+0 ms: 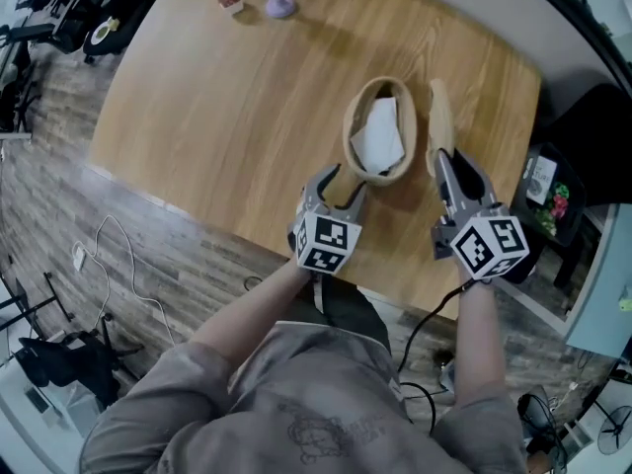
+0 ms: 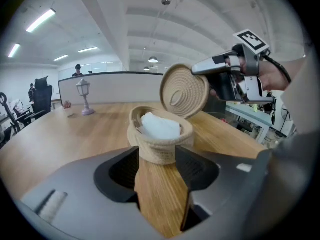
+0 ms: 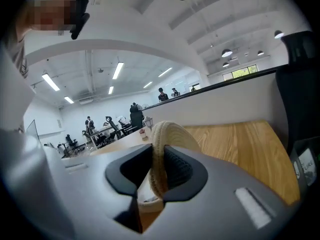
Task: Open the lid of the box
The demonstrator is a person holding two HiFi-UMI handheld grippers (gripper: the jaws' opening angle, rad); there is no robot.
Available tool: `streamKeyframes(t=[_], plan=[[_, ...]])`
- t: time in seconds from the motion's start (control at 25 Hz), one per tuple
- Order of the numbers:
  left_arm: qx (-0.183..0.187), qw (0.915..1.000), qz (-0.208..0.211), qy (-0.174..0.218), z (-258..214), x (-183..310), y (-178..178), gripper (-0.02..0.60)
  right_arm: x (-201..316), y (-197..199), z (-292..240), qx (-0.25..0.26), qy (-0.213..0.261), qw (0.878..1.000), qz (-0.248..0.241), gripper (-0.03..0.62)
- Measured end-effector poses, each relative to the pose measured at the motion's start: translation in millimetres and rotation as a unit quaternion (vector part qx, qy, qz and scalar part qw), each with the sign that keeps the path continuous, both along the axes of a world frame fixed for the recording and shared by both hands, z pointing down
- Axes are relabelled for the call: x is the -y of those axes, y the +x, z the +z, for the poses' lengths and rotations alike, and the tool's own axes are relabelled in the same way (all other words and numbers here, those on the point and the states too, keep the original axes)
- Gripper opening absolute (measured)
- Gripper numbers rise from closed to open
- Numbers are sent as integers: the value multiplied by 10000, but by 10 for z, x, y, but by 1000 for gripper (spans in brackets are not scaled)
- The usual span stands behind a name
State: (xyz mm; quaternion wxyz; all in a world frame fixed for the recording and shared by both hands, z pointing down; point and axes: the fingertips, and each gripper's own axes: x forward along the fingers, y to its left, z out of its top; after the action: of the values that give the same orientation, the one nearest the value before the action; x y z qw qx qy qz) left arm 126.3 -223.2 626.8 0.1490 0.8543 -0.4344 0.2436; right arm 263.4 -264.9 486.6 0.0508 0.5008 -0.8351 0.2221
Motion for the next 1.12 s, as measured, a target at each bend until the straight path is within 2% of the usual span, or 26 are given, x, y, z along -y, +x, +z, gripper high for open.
streamKeyframes(t=[0.16, 0.32, 0.4, 0.56, 0.68, 0.76, 0.8, 0.92, 1.12], plan=[[214, 9984, 232, 468, -419, 92, -186, 229, 22, 57, -325, 114, 30, 9997, 228, 83], [392, 9933, 479, 979, -992, 214, -338, 219, -5, 57, -869, 84, 429, 9987, 271, 83], [338, 9908, 439, 1238, -1335, 308, -421, 215, -45, 51, -1182, 67, 676, 9972, 326, 83], [-18, 9831, 164, 1821, -2162, 494, -572, 201, -193, 12, -1811, 56, 1254, 9912, 415, 83], [-233, 9739, 90, 2254, -2717, 536, -658, 191, -346, -34, -2242, 16, 1677, 9848, 444, 83], [-209, 9678, 168, 2502, -3013, 523, -684, 169, -471, -80, -2485, 1, 1901, 9810, 397, 83], [-154, 9651, 229, 2606, -3138, 508, -687, 150, -538, -109, -2590, -6, 1996, 9792, 356, 83], [-115, 9589, 401, 2805, -3462, 433, -689, 146, -729, -187, -2841, -49, 2244, 9741, 273, 83], [-336, 9546, 514, 2914, -3851, 225, -713, 113, -1034, -238, -3115, -235, 2494, 9677, 271, 83]])
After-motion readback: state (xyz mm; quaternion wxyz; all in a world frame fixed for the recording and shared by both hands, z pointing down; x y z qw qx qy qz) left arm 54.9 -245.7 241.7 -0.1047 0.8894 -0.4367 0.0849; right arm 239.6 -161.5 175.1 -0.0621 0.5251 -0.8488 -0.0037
